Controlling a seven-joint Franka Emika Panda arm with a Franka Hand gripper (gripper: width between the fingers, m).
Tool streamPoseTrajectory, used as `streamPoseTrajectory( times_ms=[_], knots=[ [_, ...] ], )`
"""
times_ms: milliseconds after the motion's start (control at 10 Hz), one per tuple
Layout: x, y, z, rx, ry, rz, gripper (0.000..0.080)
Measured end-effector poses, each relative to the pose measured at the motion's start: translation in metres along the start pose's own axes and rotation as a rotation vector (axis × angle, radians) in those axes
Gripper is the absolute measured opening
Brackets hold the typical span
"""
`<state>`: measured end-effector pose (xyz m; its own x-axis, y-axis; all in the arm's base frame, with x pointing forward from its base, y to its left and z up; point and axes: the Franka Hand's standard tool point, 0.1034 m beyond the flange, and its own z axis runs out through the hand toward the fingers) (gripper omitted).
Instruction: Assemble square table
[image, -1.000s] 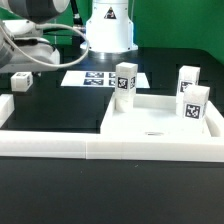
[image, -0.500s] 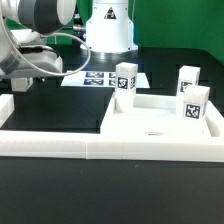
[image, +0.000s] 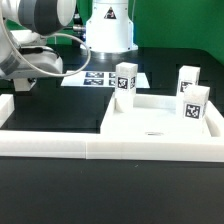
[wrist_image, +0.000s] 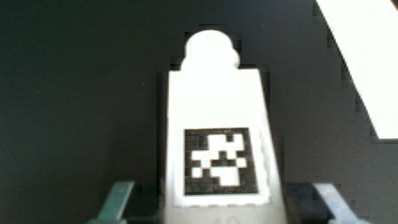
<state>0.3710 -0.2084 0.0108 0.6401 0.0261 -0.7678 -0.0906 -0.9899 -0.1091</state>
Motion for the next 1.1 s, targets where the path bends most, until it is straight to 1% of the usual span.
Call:
streamPoseTrajectory(
  times_ms=[500,600,700,800,900,1000,1100],
  knots=[
    [0.000,0.000,0.000,0.000,0.000,0.000,0.0289],
    [0.000,-0.002,-0.006,-0.003,0.005,-0.004,0.0290],
    [-0.008,-0.014,-0.028,0.005,-0.005,-0.020,0.0290],
    [-0.018,-0.027,-0.056,0.005,0.020,-0.036,0.0290],
    [-0.029,-0.039,-0.074,0.009,0.037,-0.024,0.0290],
    [-0.044,-0.061,-0.086,0.006,0.065,0.007,0.0290],
    [-0.048,-0.077,-0.082,-0.010,0.073,0.017,0.0290]
  ],
)
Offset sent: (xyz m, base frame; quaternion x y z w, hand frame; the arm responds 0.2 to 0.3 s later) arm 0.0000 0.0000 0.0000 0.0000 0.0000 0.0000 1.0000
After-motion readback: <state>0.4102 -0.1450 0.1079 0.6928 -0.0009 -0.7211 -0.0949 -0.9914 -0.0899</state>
